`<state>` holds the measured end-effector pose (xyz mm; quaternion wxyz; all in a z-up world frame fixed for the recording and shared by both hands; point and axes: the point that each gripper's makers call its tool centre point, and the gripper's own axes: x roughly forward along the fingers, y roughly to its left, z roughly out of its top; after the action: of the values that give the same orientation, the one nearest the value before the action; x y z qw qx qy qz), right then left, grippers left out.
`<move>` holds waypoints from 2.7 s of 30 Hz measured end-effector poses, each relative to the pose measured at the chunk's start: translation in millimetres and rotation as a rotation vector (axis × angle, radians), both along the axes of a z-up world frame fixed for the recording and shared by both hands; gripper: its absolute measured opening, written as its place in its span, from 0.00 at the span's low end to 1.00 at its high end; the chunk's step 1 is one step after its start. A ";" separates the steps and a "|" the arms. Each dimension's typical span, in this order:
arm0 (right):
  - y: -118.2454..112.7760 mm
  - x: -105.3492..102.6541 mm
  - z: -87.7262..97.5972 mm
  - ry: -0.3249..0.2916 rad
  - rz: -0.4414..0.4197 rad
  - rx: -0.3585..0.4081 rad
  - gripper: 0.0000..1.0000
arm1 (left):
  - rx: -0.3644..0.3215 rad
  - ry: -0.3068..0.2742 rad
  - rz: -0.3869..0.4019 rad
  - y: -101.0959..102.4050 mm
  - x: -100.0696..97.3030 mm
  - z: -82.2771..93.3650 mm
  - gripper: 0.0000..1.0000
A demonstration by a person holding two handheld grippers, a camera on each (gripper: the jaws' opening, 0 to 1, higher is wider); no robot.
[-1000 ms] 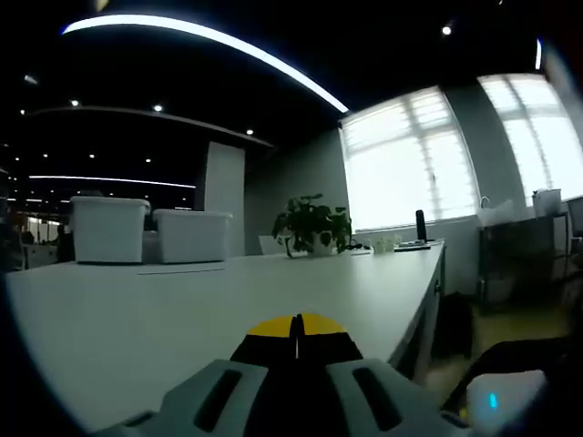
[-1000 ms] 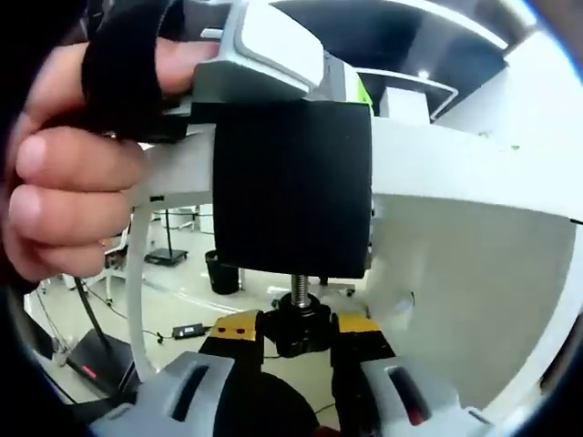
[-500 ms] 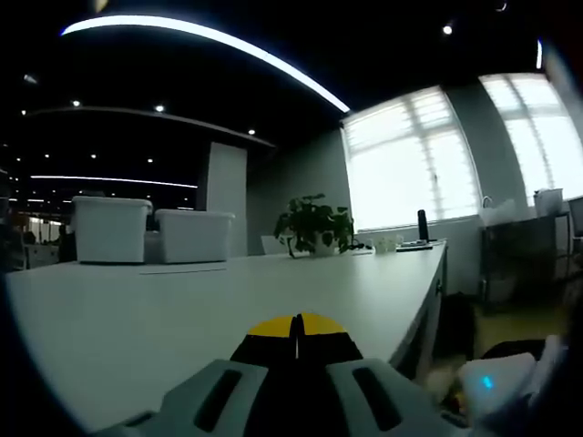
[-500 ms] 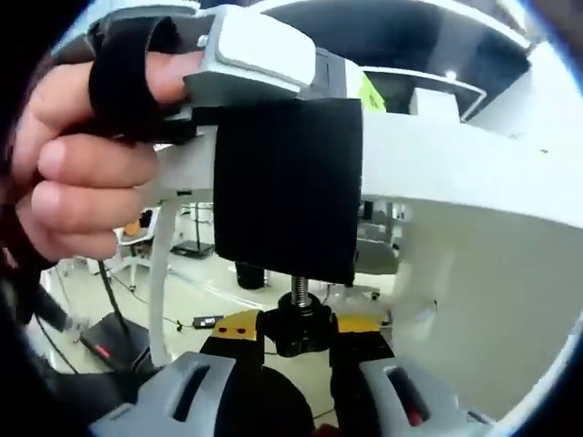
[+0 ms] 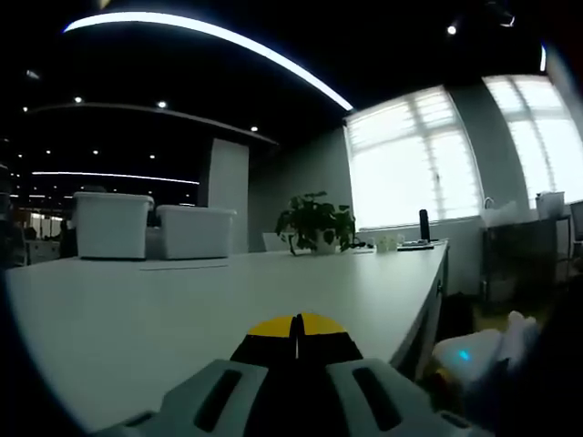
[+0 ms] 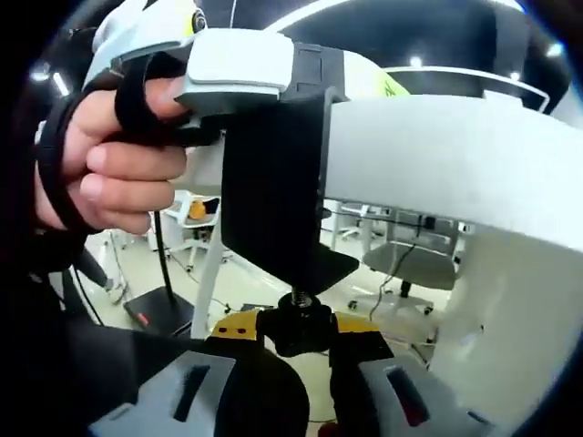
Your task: Clamp the fixed fixture on the desktop, loosen the retaining clip, secure it to the edge of the desk, and tighten the retaining clip.
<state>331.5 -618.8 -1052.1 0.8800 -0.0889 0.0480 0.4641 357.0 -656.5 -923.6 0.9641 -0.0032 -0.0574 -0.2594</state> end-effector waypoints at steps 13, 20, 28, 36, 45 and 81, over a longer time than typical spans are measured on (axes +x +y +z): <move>1.8 6.4 -4.0 0.017 0.168 0.010 0.25 | -0.003 0.003 0.007 0.1 1.2 -0.9 0.01; 7.1 2.2 -4.7 0.004 0.184 0.011 0.26 | -0.003 0.003 0.007 -0.1 1.8 -1.2 0.01; -2.3 10.9 -1.5 0.044 0.026 0.045 0.30 | -0.001 0.000 0.006 -0.8 1.9 -1.0 0.01; -15.9 5.3 -2.0 -0.015 -0.273 -0.008 0.43 | -0.001 0.000 0.003 -1.3 1.0 -0.5 0.01; -23.4 0.0 2.1 0.011 -0.566 0.100 0.46 | 0.003 -0.015 -0.009 -2.2 -1.1 0.7 0.01; -9.6 8.7 -2.8 0.003 -0.230 0.029 0.25 | 0.001 -0.003 -0.002 -0.2 0.6 0.3 0.01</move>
<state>340.2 -628.4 -1054.8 0.9285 -0.0691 0.0524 0.3610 357.6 -656.7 -923.3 0.9637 -0.0023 -0.0587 -0.2605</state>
